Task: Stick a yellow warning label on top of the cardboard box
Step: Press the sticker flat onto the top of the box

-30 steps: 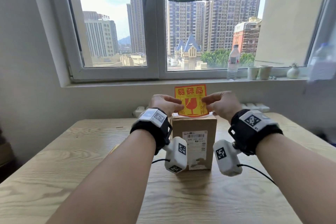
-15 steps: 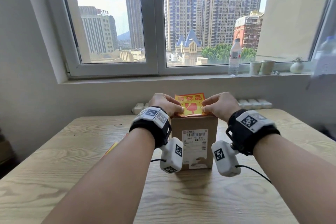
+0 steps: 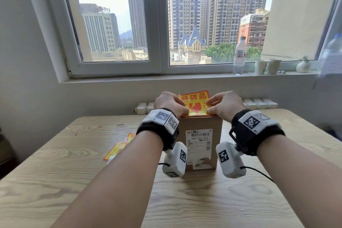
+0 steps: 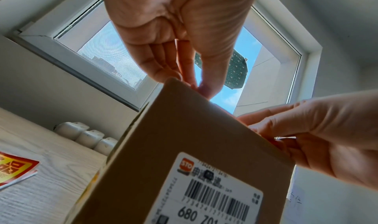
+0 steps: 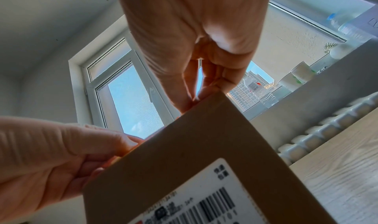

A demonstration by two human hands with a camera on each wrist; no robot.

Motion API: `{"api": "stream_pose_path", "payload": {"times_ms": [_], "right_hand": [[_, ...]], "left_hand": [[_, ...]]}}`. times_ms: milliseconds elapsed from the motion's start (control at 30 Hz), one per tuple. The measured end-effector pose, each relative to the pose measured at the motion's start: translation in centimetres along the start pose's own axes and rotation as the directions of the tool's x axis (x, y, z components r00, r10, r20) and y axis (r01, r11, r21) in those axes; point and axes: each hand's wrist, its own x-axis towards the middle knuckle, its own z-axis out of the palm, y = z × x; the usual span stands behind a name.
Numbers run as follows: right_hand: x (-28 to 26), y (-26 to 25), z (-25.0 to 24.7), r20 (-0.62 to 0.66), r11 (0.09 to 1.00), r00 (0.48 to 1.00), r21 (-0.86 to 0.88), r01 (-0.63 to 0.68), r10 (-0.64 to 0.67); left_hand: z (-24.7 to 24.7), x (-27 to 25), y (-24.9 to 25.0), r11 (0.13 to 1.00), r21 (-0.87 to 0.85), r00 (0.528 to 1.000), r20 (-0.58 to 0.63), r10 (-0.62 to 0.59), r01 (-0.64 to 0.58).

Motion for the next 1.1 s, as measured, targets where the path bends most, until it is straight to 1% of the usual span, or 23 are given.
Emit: {"api": "stream_pose_path", "payload": {"times_ms": [100,333,433,500,567,600,633,700,733,766,800,866,933,1000,1100], "right_hand": [[-0.1,-0.1,-0.3,-0.003,0.998,1.0,-0.064,0.012,-0.013],[-0.5,-0.5,0.2,0.044,0.996,0.999,-0.094,0.009,-0.005],[-0.4,-0.4,-0.2,0.058,0.997,0.998,-0.078,-0.004,0.009],[0.0,0.0,-0.8,0.099,0.998,0.994,-0.056,-0.032,0.037],[0.2,0.3,-1.4,0.138,0.998,0.988,0.005,-0.068,0.066],[0.3,0.4,-1.5,0.125,0.998,0.991,0.032,-0.053,0.049],[0.4,0.4,-1.5,0.087,0.999,0.996,0.03,-0.011,0.009],[0.6,-0.1,-1.1,0.027,0.991,0.993,-0.069,0.117,-0.115],[0.7,-0.4,-0.7,0.047,0.975,0.984,-0.13,0.178,-0.173],[0.9,-0.7,-0.2,0.106,0.956,0.975,-0.198,0.216,-0.198],[1.1,-0.9,0.5,0.177,0.937,0.965,-0.257,0.237,-0.195],[1.5,-0.7,1.6,0.28,0.923,0.952,-0.317,0.217,-0.128],[1.8,0.0,2.2,0.317,0.942,0.946,-0.293,0.164,-0.066],[2.0,0.2,2.3,0.327,0.959,0.944,-0.255,0.124,-0.035],[2.2,-0.3,2.3,0.319,0.962,0.947,-0.253,0.103,-0.017]], "left_hand": [[0.2,-0.3,0.3,0.997,0.073,1.0,0.026,0.015,-0.016],[1.0,0.2,0.3,0.986,0.162,0.998,0.05,0.034,-0.042],[0.5,0.2,-0.5,0.984,0.178,0.999,0.039,0.0,-0.007],[-0.2,0.6,-1.5,0.99,0.138,0.998,0.055,-0.027,0.019],[-1.1,1.1,-2.1,0.998,0.046,0.996,0.075,-0.042,0.038],[-1.5,1.3,-2.1,0.999,-0.009,0.997,0.07,-0.039,0.04],[-1.8,1.5,-2.0,0.998,-0.056,0.998,0.051,-0.027,0.03],[-1.8,2.0,-1.2,0.995,-0.095,0.999,0.02,0.034,-0.032],[-1.6,2.0,-0.8,0.994,-0.09,0.997,0.039,0.07,-0.066],[-1.2,1.9,-0.2,0.992,-0.073,0.991,0.082,0.104,-0.099],[-0.7,1.8,0.1,0.99,-0.053,0.981,0.14,0.135,-0.129],[0.3,1.6,0.4,0.989,0.001,0.959,0.243,0.146,-0.151],[0.5,1.5,0.0,0.992,0.036,0.945,0.311,0.102,-0.118],[0.1,1.8,-0.3,0.998,0.032,0.927,0.371,0.046,-0.062],[-0.3,2.5,0.1,0.995,0.077,0.899,0.438,0.017,-0.057]]}}
